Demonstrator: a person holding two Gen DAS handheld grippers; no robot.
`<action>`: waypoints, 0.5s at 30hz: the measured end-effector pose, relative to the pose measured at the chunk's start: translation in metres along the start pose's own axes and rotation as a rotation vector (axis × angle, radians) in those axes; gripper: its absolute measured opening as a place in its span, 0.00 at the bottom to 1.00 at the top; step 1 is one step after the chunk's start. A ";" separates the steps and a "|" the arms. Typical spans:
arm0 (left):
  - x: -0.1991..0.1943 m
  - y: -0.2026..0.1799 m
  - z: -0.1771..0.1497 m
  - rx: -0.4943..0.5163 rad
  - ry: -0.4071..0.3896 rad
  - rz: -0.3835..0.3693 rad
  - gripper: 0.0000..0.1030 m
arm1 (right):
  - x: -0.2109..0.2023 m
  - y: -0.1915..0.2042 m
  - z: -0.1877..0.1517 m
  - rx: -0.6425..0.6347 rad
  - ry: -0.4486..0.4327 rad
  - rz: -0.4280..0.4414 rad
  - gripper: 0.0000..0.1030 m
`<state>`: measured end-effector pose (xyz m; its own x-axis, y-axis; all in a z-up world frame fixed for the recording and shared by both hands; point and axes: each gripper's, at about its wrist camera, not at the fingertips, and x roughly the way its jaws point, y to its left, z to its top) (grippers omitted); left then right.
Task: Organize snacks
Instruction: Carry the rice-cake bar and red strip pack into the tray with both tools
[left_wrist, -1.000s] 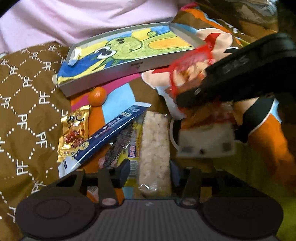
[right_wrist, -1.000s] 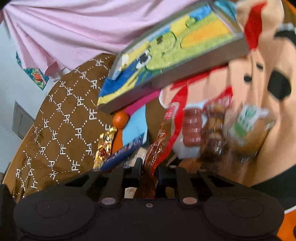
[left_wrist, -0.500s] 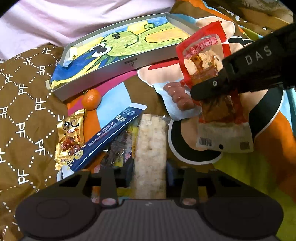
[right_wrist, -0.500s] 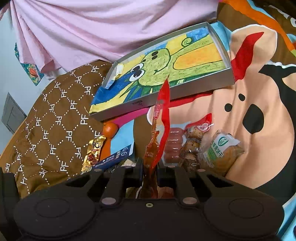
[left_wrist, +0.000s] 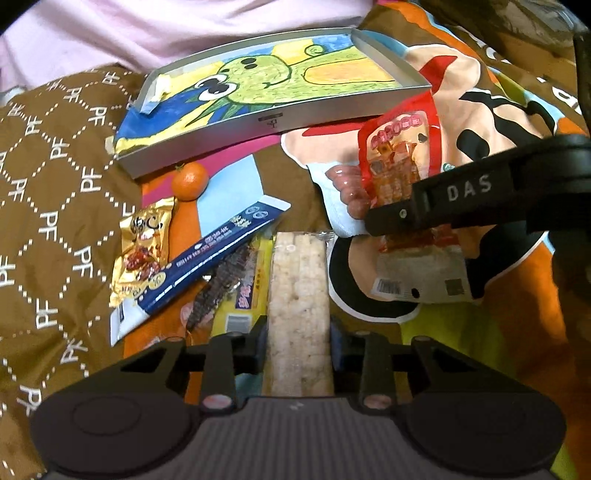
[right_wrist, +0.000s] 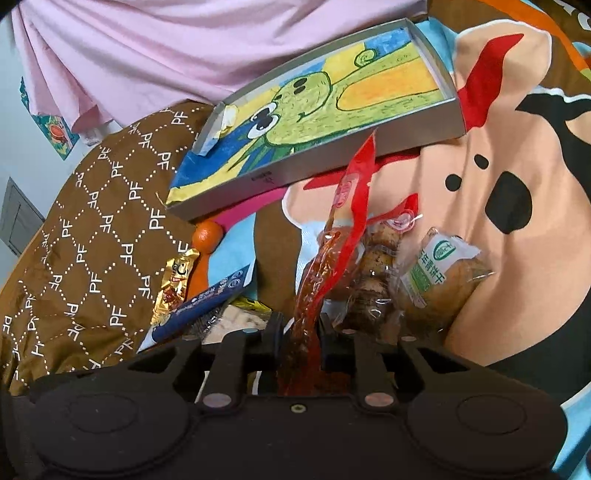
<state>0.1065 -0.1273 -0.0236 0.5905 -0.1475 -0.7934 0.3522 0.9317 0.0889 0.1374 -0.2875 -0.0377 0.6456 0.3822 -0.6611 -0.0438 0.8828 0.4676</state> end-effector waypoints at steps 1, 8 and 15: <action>-0.001 -0.001 0.000 -0.009 0.001 0.003 0.35 | 0.001 0.000 0.000 -0.001 0.004 0.000 0.21; -0.019 -0.005 -0.004 -0.059 -0.040 -0.001 0.35 | -0.005 0.006 -0.004 -0.064 -0.037 -0.031 0.16; -0.036 -0.001 0.010 -0.104 -0.121 0.007 0.35 | -0.031 0.027 -0.011 -0.200 -0.146 -0.048 0.15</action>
<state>0.0925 -0.1262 0.0114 0.6780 -0.1734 -0.7143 0.2742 0.9613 0.0269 0.1078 -0.2724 -0.0113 0.7536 0.3074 -0.5811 -0.1507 0.9412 0.3025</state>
